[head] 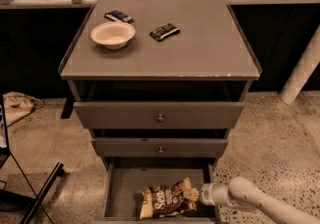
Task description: Pick brown chip bag from bottom drawer and place on counter
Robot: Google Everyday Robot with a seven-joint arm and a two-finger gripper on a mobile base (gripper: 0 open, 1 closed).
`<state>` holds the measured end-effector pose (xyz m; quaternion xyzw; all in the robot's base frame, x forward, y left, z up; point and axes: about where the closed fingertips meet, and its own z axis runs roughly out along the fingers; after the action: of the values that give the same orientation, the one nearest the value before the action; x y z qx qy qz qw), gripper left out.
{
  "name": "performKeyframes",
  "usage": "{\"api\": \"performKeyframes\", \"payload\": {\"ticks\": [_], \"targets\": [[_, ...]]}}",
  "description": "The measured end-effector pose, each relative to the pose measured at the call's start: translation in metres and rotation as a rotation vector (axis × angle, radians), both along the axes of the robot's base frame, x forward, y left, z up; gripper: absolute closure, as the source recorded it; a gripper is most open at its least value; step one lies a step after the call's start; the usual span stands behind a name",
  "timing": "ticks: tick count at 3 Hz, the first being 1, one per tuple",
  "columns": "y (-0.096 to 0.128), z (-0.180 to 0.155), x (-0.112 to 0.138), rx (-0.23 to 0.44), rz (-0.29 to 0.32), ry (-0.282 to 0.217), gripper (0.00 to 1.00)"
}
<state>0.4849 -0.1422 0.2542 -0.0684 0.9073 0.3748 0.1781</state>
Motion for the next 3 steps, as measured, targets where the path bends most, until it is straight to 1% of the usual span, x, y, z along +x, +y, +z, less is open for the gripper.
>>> {"api": "performKeyframes", "payload": {"ticks": [1, 2, 3], "targets": [[-0.007, 0.038, -0.018, 0.079, 0.036, -0.022, 1.0], [-0.008, 0.071, -0.025, 0.135, 0.086, -0.061, 1.0], [-0.006, 0.072, -0.028, 0.142, 0.099, -0.057, 1.0]]}}
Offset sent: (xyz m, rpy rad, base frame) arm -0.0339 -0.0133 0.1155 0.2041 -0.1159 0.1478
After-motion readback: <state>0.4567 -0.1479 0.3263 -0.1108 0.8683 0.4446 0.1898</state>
